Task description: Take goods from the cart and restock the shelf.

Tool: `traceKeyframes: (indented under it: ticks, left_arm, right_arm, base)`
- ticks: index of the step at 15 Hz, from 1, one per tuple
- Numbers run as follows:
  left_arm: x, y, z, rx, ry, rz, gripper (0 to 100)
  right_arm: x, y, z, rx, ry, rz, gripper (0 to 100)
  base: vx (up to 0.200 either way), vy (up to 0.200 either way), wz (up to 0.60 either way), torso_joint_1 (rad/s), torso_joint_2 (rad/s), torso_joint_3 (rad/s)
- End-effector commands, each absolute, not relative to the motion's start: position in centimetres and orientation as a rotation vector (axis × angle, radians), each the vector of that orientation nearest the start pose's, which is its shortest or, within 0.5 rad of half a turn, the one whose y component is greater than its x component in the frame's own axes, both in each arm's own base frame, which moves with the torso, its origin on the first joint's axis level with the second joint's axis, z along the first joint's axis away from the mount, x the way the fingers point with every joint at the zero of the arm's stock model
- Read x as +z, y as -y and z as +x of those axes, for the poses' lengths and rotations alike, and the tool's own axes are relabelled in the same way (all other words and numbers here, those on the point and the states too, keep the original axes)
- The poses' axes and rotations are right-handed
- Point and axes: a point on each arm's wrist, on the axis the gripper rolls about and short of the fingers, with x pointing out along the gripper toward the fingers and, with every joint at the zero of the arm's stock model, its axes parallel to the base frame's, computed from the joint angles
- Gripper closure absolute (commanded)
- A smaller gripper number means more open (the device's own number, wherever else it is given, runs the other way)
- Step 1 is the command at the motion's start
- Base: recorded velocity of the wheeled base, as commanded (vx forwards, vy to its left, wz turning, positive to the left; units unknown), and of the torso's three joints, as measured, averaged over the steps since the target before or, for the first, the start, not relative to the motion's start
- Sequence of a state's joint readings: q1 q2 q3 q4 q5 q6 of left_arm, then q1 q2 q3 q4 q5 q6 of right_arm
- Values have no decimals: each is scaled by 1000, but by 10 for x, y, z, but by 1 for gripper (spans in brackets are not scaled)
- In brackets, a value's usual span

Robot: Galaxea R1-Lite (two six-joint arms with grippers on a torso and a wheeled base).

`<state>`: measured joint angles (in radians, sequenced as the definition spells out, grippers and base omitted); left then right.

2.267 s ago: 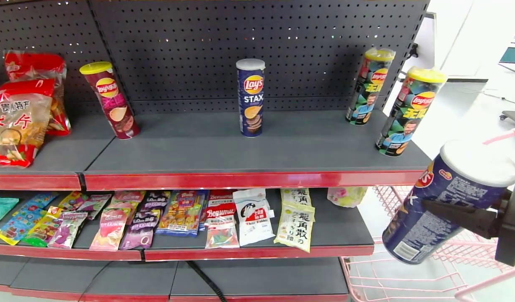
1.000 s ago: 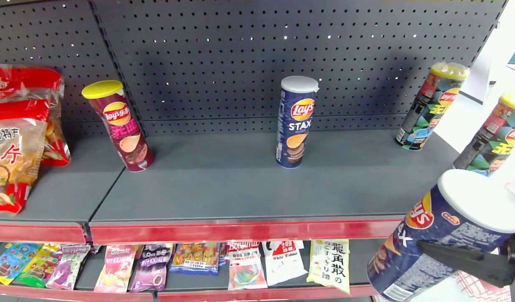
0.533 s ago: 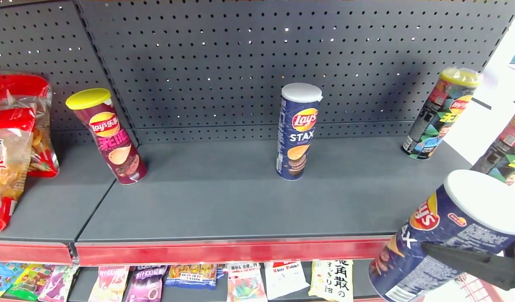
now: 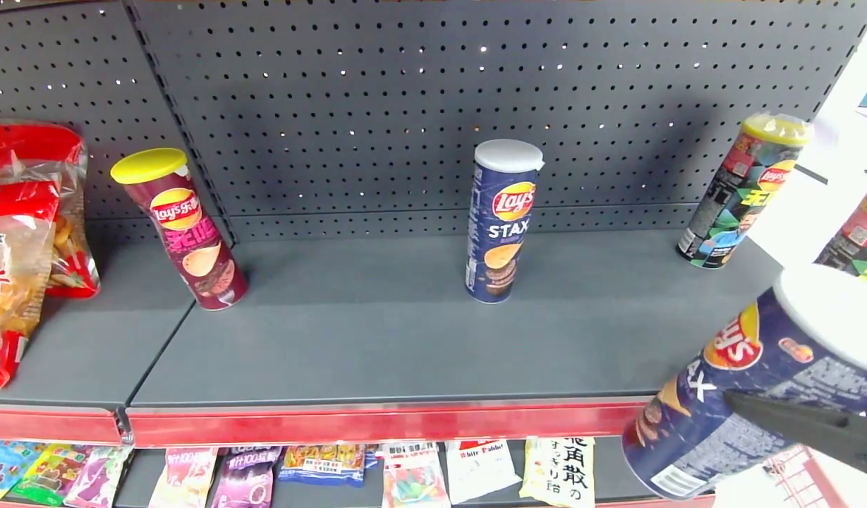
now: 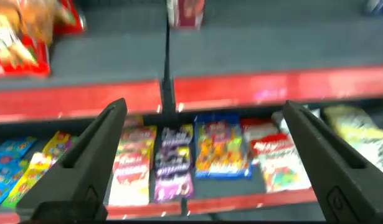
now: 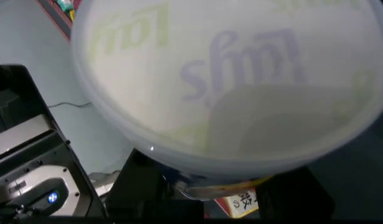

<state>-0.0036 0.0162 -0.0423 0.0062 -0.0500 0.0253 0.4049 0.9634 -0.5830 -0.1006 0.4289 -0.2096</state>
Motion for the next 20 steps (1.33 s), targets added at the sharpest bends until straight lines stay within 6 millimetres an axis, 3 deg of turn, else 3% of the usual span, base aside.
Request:
traceKeyframes:
  ticks: [1, 3, 4, 5, 6, 8, 9, 10, 16, 20]
  left_arm:
    - [228, 2, -3, -149, 75, -83, 0]
    - [234, 9, 42, -320, -81, 22, 0]
    - [234, 9, 42, -320, -81, 22, 0]
    - [231, 19, 79, -527, -171, 81, 0]
    - [235, 33, 103, -671, -198, 83, 0]
    - [242, 62, 146, -788, -249, 90, 0]
    - [245, 68, 158, -803, -255, 91, 0]
    - [255, 91, 188, -862, -265, 84, 0]
    - [255, 154, 263, -1032, -279, 78, 0]
    - [251, 184, 291, -1066, -275, 86, 0]
  right_arm:
    - [236, -55, 104, 851, -168, -177, 100]
    - [241, -57, 111, 848, -169, -173, 100]
    - [241, -57, 111, 848, -169, -173, 100]
    - [242, -58, 111, 855, -169, -170, 100]
    - [242, -61, 110, 875, -166, -172, 100]
    - [244, -62, 112, 875, -165, -171, 100]
    - [243, -62, 112, 873, -168, -171, 100]
    - [242, -62, 111, 869, -170, -172, 100]
    - [245, -60, 110, 842, -160, -171, 100]
    - [245, -60, 111, 840, -166, -165, 100]
  base:
    - [0, 0, 0, 0, 0, 0]
    - [0, 0, 0, 0, 0, 0]
    - [0, 0, 0, 0, 0, 0]
    - [0, 0, 0, 0, 0, 0]
    - [0, 0, 0, 0, 0, 0]
    - [0, 0, 0, 0, 0, 0]
    - [0, 0, 0, 0, 0, 0]
    - [0, 0, 0, 0, 0, 0]
    - [0, 0, 0, 0, 0, 0]
    - [0, 0, 0, 0, 0, 0]
